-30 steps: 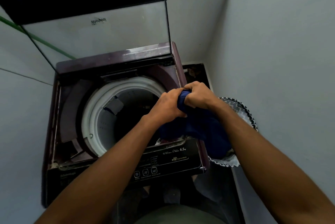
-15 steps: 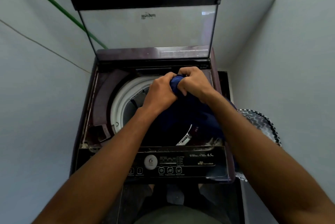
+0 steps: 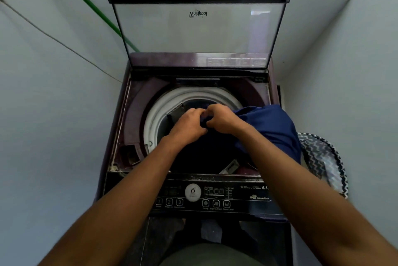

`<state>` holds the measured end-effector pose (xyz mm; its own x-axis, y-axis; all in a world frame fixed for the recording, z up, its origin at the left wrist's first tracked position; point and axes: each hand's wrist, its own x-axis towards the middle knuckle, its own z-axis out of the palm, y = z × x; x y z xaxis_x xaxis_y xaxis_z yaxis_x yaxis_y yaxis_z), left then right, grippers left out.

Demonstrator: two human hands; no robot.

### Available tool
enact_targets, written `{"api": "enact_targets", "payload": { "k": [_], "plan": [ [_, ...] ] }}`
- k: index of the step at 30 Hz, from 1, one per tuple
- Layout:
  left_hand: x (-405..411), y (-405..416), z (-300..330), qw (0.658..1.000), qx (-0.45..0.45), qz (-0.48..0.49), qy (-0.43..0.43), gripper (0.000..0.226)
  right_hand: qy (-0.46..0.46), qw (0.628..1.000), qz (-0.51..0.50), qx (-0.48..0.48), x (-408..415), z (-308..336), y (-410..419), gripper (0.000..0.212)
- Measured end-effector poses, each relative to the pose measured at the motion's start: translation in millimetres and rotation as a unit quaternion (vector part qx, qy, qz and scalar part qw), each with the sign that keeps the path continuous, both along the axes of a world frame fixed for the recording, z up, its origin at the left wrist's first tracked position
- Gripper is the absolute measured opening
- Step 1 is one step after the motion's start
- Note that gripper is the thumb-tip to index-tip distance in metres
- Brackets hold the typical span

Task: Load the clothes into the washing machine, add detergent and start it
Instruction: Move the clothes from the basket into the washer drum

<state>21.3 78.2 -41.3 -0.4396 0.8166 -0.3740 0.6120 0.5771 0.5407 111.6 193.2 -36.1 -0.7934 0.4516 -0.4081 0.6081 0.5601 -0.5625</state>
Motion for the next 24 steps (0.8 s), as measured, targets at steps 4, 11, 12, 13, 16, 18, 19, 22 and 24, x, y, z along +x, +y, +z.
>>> {"api": "enact_targets", "payload": {
  "k": [4, 11, 12, 13, 16, 18, 19, 22, 24],
  "plan": [
    [9, 9, -1, 1.000, 0.018, -0.025, -0.007, 0.063, 0.011, 0.999, -0.003, 0.052, 14, -4, 10, 0.022],
    [41, 42, 8, 0.994, 0.077, -0.059, -0.047, 0.081, 0.013, 0.987, -0.066, 0.148, 60, 11, 35, 0.020],
    [49, 48, 10, 0.993, 0.081, -0.070, -0.059, 0.085, 0.014, 0.978, -0.084, 0.190, 69, 12, 38, 0.020],
    [56, 53, 12, 0.991, 0.083, -0.082, -0.066, 0.089, 0.019, 0.968, -0.106, 0.226, 78, 12, 40, 0.021],
    [76, 67, 15, 0.987, 0.081, -0.125, -0.068, 0.093, 0.038, 0.950, -0.168, 0.260, 105, 8, 49, 0.032],
    [91, 75, 15, 0.983, 0.071, -0.155, -0.063, 0.095, 0.029, 0.958, -0.190, 0.214, 124, 5, 56, 0.047],
    [97, 78, 15, 0.982, 0.067, -0.167, -0.057, 0.096, 0.013, 0.965, -0.197, 0.170, 132, 3, 60, 0.057],
    [116, 90, 13, 0.976, 0.064, -0.202, -0.047, 0.101, -0.039, 0.975, -0.213, 0.045, 158, -5, 73, 0.083],
    [127, 95, 12, 0.972, 0.059, -0.223, -0.047, 0.103, -0.053, 0.972, -0.230, -0.003, 172, -8, 79, 0.088]
  ]
}}
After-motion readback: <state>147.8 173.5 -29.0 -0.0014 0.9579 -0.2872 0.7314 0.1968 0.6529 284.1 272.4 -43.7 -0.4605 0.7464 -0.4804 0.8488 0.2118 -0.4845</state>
